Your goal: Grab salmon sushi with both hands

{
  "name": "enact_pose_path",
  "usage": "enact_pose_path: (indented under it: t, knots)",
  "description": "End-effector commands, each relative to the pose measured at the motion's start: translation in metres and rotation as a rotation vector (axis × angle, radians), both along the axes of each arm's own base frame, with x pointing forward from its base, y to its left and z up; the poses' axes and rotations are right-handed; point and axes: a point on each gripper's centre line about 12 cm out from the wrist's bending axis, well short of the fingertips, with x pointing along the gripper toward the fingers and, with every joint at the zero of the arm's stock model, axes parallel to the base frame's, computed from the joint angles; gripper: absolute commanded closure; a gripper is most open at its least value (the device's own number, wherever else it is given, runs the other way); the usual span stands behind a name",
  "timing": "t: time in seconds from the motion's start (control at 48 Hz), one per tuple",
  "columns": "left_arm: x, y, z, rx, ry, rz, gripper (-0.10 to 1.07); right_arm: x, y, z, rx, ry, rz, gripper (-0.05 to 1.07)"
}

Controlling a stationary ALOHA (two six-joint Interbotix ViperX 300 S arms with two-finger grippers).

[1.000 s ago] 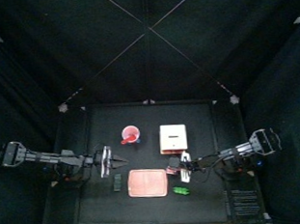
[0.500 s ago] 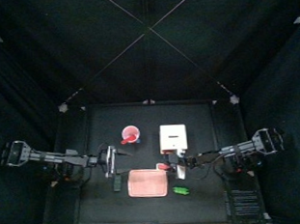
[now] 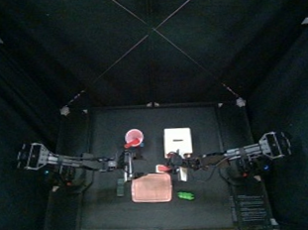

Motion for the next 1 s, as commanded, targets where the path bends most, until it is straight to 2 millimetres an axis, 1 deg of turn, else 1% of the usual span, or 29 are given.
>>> enact_pose_path:
  t: [0.0, 0.208, 0.646, 0.979]
  knots:
    - [0.011, -0.002, 0.008, -0.001, -0.006, -0.004, -0.05, 0.003, -0.002, 0.02, -0.003, -0.066, 0.003, 0.6]
    - [0.022, -0.003, 0.003, 0.004, 0.009, -0.006, -0.05, 0.003, -0.004, 0.021, -0.007, -0.067, -0.002, 0.6]
    - [0.053, -0.004, -0.003, 0.011, 0.021, -0.008, -0.05, 0.004, -0.007, 0.023, -0.007, -0.089, 0.002, 0.6]
    - [0.064, -0.002, -0.011, 0.011, 0.038, -0.001, -0.05, 0.004, -0.007, 0.023, -0.007, -0.089, 0.001, 0.6]
